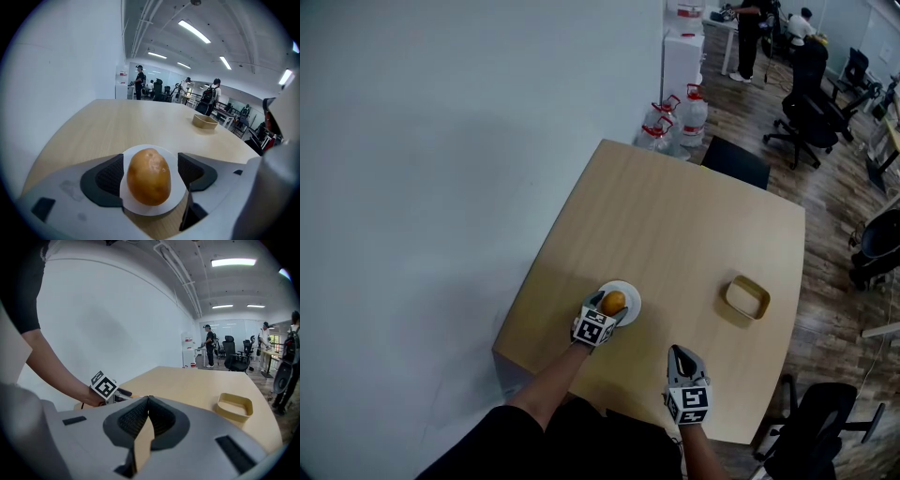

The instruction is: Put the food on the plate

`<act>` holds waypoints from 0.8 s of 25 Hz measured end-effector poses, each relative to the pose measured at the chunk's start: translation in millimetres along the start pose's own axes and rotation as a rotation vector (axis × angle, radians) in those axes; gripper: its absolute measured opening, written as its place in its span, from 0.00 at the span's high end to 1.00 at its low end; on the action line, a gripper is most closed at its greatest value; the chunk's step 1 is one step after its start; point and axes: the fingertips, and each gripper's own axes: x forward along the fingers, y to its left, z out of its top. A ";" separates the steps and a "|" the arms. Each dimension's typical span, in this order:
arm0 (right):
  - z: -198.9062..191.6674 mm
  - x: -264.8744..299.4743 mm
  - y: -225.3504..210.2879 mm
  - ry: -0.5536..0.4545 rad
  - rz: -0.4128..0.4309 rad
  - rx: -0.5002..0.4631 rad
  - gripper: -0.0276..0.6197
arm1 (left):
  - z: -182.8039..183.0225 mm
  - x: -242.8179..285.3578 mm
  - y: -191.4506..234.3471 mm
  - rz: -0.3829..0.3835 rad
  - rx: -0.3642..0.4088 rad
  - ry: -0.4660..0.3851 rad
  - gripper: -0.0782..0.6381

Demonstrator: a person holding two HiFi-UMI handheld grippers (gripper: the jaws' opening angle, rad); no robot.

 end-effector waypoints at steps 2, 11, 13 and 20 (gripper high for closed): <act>2.7 -1.5 7.4 -0.008 0.009 -0.006 0.86 | 6.2 -11.4 2.0 0.029 0.007 -0.033 0.43; 17.2 -22.2 48.2 -0.073 0.006 -0.015 0.86 | 31.4 -93.2 -16.7 0.049 -0.041 -0.179 0.43; 22.8 -36.4 56.7 -0.089 -0.008 0.004 0.86 | 36.6 -129.1 -28.8 0.064 -0.057 -0.219 0.43; 41.0 -90.2 94.4 -0.158 -0.054 -0.015 0.86 | 26.2 -239.2 -77.6 0.037 -0.164 -0.352 0.43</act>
